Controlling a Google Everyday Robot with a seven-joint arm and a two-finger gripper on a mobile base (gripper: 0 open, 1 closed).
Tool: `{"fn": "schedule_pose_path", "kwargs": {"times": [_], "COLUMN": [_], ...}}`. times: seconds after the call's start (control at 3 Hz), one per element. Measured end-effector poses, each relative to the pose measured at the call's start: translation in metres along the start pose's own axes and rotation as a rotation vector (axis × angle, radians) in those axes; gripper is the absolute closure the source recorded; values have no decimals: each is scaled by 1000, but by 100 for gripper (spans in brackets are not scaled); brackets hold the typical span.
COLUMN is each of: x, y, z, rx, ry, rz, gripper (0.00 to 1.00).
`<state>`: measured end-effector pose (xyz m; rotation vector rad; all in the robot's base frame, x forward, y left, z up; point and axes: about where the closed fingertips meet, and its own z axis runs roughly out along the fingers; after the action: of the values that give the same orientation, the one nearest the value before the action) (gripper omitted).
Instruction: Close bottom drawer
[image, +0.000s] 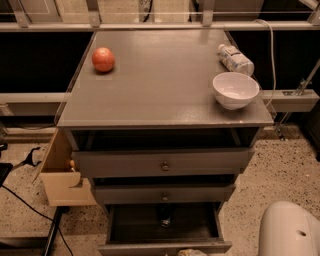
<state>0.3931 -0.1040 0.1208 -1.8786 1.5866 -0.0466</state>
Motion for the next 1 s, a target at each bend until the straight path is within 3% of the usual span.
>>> {"fn": "schedule_pose_path", "kwargs": {"times": [0.33,1.0], "x": [1,4], "y": [-3,-11], "z": [1,1], "rx": [96,134], "ry": [35,50], "rz": [-36,-47], "gripper": [100,100]}}
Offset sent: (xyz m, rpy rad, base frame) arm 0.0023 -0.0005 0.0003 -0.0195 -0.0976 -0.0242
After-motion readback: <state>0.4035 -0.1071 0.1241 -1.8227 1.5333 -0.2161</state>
